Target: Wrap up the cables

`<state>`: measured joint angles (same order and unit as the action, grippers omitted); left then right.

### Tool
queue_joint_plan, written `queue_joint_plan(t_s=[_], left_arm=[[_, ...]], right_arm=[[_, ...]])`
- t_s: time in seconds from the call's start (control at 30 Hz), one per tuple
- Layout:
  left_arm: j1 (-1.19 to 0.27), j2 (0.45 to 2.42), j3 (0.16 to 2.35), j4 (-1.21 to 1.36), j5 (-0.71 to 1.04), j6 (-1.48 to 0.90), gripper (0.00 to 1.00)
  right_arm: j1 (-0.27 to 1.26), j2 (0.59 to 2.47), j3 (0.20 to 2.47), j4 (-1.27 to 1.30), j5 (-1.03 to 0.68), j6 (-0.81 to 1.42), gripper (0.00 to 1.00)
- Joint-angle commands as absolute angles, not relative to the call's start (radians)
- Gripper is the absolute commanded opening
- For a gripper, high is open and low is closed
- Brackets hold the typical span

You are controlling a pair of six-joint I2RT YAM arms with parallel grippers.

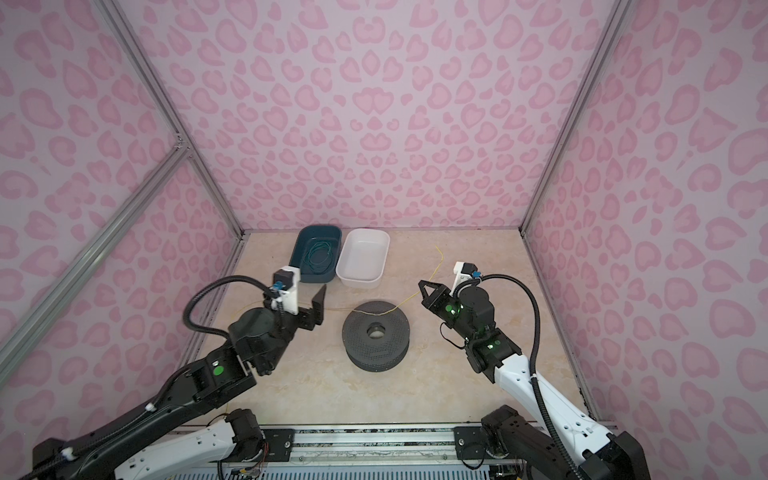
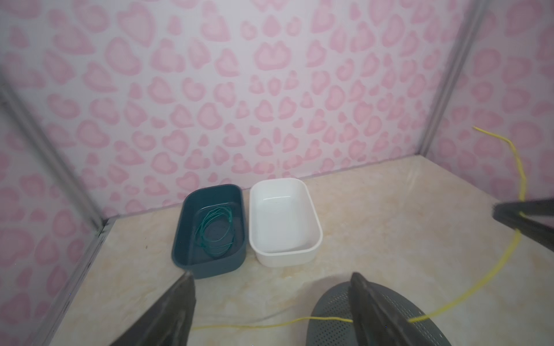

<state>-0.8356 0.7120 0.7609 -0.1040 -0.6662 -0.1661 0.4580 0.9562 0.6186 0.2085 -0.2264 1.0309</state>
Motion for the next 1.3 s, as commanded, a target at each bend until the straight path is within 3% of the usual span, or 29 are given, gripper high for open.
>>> queue_joint_plan(t_s=[0.0,0.17,0.33,0.5,0.63,0.97,1.27], left_arm=[[-0.707,0.54,0.706,-0.371,-0.679,-0.551,0.84],[-0.535,0.413,0.68,-0.575,-0.623,-0.837,0.89],[-0.433,0.434,0.684,-0.657,-0.566,-1.08,0.91],[-0.275,0.521,0.669,-0.635,-0.453,-1.176,0.9],[-0.095,0.636,0.626,-0.516,-0.254,-1.175,0.9],[0.035,0.83,0.633,-0.342,-0.262,-1.102,0.9],[0.121,0.95,0.609,-0.221,-0.336,-1.044,0.7]], right_arm=[[0.462,0.951,0.627,0.198,-0.231,1.012,0.0],[0.47,0.956,0.632,0.202,-0.232,1.008,0.0],[0.473,0.963,0.626,0.221,-0.233,1.014,0.0],[0.472,0.96,0.624,0.225,-0.23,1.014,0.0],[0.472,0.959,0.62,0.233,-0.234,1.015,0.0],[0.475,0.971,0.61,0.253,-0.256,1.018,0.0],[0.468,0.903,0.597,0.217,-0.197,0.991,0.0]])
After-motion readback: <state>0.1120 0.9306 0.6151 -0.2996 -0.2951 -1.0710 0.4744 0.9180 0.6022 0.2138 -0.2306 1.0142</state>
